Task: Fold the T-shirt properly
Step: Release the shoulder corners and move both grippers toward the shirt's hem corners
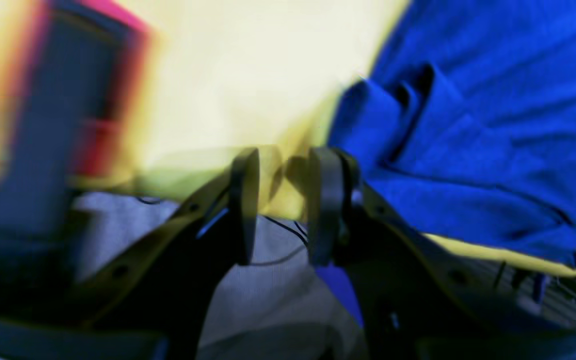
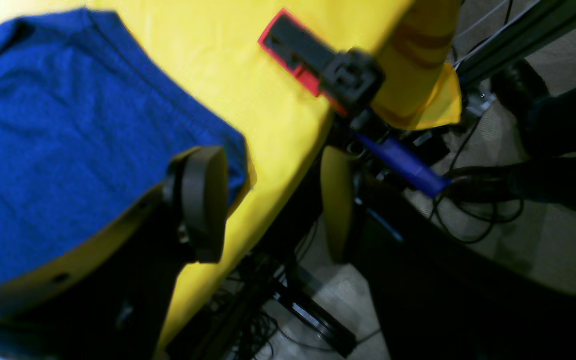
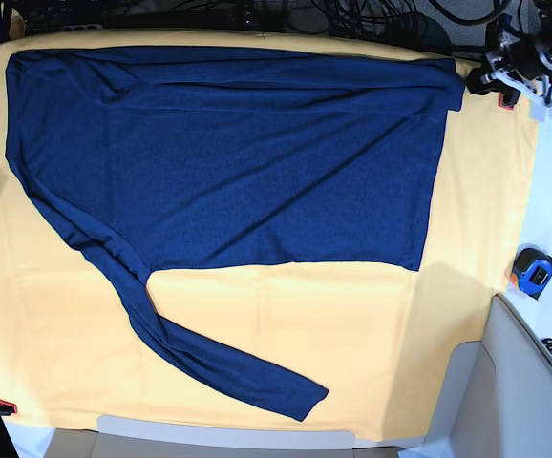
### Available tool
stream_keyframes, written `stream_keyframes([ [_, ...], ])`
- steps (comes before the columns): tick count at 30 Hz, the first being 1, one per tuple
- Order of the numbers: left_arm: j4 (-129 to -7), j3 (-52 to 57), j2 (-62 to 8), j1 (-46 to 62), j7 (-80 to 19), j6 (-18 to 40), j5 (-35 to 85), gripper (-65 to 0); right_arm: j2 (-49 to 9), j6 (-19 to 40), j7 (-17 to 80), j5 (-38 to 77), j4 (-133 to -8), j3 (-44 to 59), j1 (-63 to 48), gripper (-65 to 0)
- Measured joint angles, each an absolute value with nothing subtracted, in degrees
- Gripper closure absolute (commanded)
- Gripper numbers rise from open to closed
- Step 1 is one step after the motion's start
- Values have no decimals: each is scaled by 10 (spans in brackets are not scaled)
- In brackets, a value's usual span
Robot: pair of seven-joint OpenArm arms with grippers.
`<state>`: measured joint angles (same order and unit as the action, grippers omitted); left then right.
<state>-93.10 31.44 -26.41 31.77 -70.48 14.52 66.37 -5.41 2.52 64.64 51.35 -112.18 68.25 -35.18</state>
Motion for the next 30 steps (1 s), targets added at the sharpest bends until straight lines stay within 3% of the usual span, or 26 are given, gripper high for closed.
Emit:
stream_keyframes([
  [10, -928, 357, -263, 279, -784, 147, 660, -149, -51, 25, 648, 512, -1122, 685, -314, -284],
  [19, -928, 355, -262, 163, -796, 241, 664, -149, -40, 23, 649, 509, -1119, 622, -256, -283],
  [25, -918, 290, -259, 98, -803, 241, 655, -151, -49, 20, 649, 505, -1117, 574, -187, -285],
  [30, -821, 222, -259, 19, -793, 243, 575, -151, -98, 23, 646, 415, -1061, 463, -82, -284],
])
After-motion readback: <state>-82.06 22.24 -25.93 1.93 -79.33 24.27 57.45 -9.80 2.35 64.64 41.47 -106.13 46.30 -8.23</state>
